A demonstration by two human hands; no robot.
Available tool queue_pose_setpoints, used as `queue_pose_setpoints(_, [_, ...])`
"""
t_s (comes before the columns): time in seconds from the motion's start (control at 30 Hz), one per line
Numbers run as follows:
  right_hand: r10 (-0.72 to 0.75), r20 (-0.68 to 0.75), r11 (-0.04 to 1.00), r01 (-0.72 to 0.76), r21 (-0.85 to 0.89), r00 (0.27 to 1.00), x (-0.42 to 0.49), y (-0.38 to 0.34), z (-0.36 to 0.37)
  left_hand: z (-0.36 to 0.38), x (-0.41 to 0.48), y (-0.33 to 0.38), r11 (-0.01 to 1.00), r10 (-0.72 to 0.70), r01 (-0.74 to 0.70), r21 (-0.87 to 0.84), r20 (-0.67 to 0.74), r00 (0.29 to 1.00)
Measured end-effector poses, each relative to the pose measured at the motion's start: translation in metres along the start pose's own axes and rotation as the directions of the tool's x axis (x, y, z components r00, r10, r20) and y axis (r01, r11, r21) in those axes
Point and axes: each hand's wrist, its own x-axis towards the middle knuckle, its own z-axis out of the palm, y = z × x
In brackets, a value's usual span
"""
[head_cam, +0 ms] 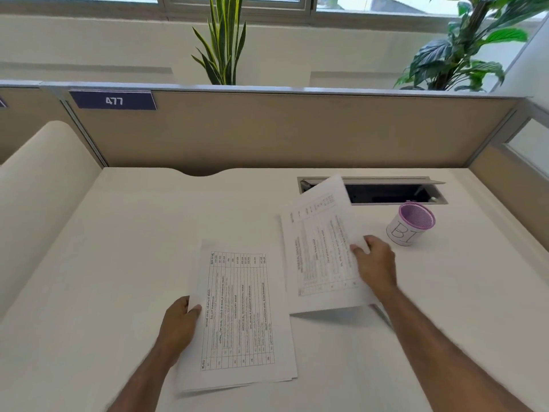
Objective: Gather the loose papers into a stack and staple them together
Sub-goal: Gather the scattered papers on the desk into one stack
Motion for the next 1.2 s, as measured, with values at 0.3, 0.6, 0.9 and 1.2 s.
queue_pose_setpoints(0.3, [0.146, 0.24, 0.93, -0.216, 0.297, 0.96, -0.029, 0.014, 0.004, 0.006, -0.004, -0.002, 0.999, 0.036, -0.036, 0.031, 0.011, 0.999])
queue_pose_setpoints(0.6, [0.16, 0.444, 0.917, -0.299, 0.265, 0.882, -0.115, 0.024, 0.09, 0.025, -0.015, -0.004, 0.999, 0.043, -0.043, 0.006, -0.05, 0.998])
queue_pose_setpoints(0.9, [-0.002, 0.513, 0.993, -0.059, 0.102, 0.858, -0.131, 0.024, 0.099, 0.028, -0.023, -0.004, 0.988, 0.118, -0.116, 0.1, -0.013, 0.993])
queue_pose_setpoints(1.2, [0.01, 0.385, 0.997, -0.039, 0.067, 0.923, -0.119, 0.041, 0.093, 0.03, -0.03, -0.003, 0.988, 0.156, -0.156, -0.008, 0.015, 0.988])
